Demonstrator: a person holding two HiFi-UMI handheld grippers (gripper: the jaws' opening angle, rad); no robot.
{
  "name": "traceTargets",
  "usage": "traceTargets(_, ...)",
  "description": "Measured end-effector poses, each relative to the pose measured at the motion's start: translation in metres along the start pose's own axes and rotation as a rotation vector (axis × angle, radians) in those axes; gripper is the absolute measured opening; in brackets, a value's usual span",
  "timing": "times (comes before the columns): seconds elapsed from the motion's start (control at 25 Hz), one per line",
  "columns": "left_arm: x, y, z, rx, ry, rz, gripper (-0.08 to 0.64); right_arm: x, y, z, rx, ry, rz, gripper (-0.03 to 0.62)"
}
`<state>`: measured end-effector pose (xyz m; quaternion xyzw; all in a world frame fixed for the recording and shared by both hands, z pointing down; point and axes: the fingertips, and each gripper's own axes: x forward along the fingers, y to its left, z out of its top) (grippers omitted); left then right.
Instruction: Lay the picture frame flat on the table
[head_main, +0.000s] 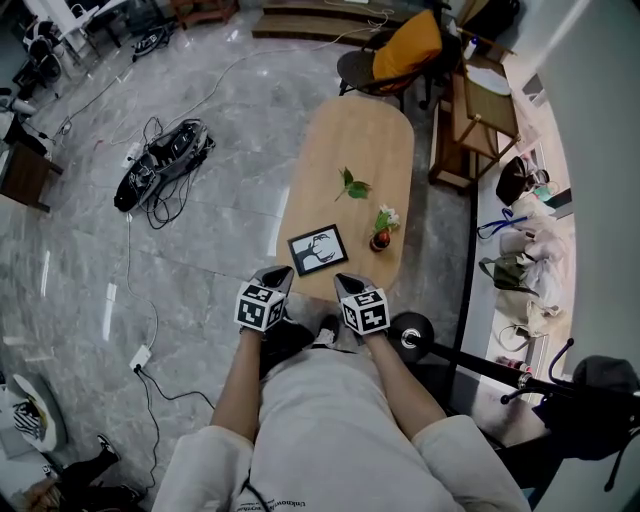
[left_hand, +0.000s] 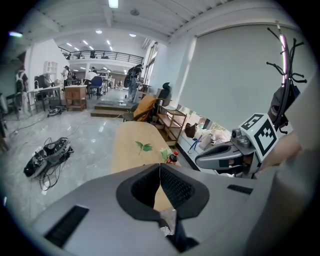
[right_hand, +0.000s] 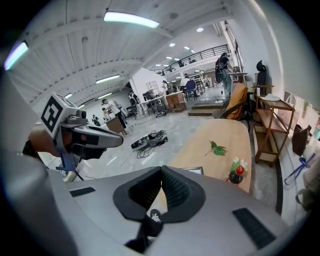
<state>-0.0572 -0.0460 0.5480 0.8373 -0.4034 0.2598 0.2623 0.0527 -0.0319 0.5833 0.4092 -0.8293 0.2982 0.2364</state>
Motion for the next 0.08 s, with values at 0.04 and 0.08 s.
traceTargets(0.04,-0.0001,0.0001,-0.0009,0.002,0.003,-0.001,0.021,0.0005,0.0015,-0.0004,-0.01,0.002,0.0,0.034)
traceTargets(0.08,-0.0003,0.0002,-0.0019,0.004,0.007,-0.003,0.021,0.0009,0.003,-0.0008,-0.02,0.003,0.001,0.034)
